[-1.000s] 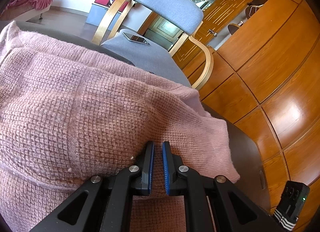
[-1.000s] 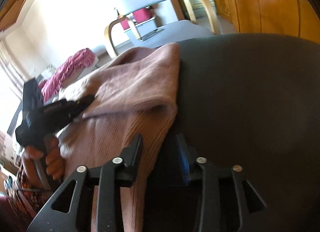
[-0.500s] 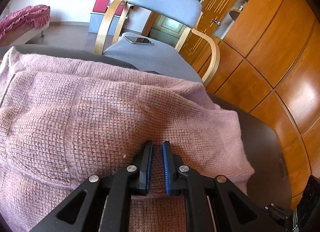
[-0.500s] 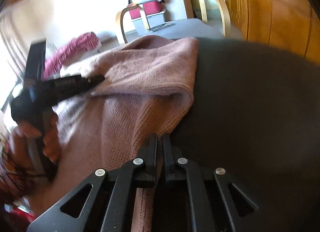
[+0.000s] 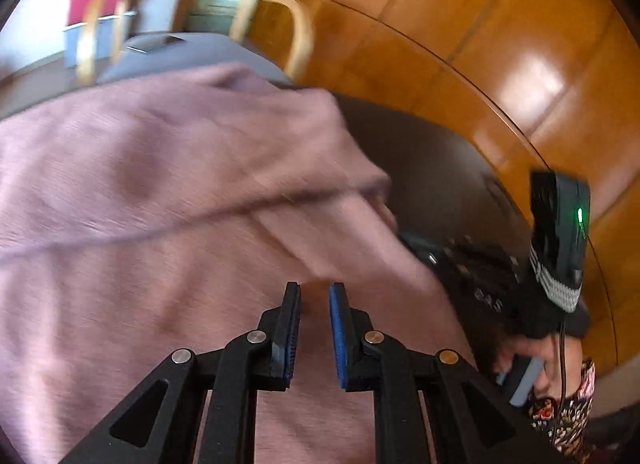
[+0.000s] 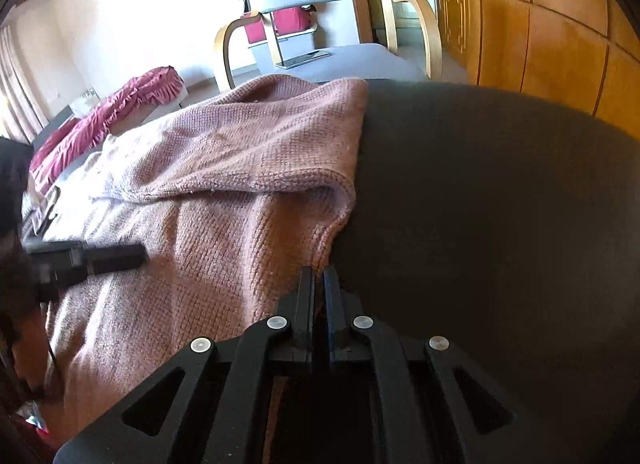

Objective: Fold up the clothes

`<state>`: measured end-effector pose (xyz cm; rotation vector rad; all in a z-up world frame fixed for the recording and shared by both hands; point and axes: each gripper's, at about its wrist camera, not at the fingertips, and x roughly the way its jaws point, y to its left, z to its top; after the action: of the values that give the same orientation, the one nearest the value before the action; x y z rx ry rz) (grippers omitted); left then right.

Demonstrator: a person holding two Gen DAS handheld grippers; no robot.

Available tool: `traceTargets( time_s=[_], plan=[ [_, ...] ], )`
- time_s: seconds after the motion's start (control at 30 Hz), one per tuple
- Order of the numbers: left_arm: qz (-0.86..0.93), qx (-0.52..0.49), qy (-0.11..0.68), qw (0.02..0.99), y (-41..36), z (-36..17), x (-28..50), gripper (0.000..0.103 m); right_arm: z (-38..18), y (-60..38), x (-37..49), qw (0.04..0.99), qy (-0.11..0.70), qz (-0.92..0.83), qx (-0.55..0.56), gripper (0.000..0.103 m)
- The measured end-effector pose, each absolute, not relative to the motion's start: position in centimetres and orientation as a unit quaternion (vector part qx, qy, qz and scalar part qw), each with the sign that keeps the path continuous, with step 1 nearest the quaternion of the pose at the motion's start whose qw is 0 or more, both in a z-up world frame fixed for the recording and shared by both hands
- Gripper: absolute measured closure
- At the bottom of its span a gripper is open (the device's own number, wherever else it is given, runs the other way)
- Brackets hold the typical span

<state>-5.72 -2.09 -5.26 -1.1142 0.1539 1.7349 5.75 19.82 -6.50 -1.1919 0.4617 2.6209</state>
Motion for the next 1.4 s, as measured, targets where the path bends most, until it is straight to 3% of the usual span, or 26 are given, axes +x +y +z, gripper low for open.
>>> traceTargets(
  time_s=[0.33, 0.6, 0.73, 0.87, 1.03, 1.4],
  plan=[
    [0.750, -0.405, 0.202, 0.484, -5.5, -4.7, -4.2, 0.090, -6.6, 19.3, 5.4, 0.127, 0.143, 0.891, -0.412, 0.102],
    [0.755, -0.419, 0.179, 0.471, -13.1, -5.0, -4.8, 0.091, -6.8, 19.8, 5.3, 0.122, 0.153, 0.890, -0.411, 0.102],
    [0.755, -0.423, 0.169, 0.471, -12.1, -3.8, -4.5, 0.092, -6.8, 19.8, 5.3, 0.121, 0.153, 0.890, -0.411, 0.102],
    [0.738, -0.384, 0.108, 0.545, -8.7, -1.4, -3.2, 0.092, -6.8, 20.1, 5.5, 0.116, 0.166, 0.891, -0.407, 0.102],
    [0.726, -0.406, 0.180, 0.525, -3.7, -4.7, -2.7, 0.092, -6.8, 20.2, 5.5, 0.113, 0.172, 0.890, -0.407, 0.102],
    [0.708, -0.441, 0.153, 0.530, -12.9, -5.8, -3.9, 0.090, -6.9, 20.3, 5.6, 0.112, 0.176, 0.890, -0.405, 0.102]
  ],
)
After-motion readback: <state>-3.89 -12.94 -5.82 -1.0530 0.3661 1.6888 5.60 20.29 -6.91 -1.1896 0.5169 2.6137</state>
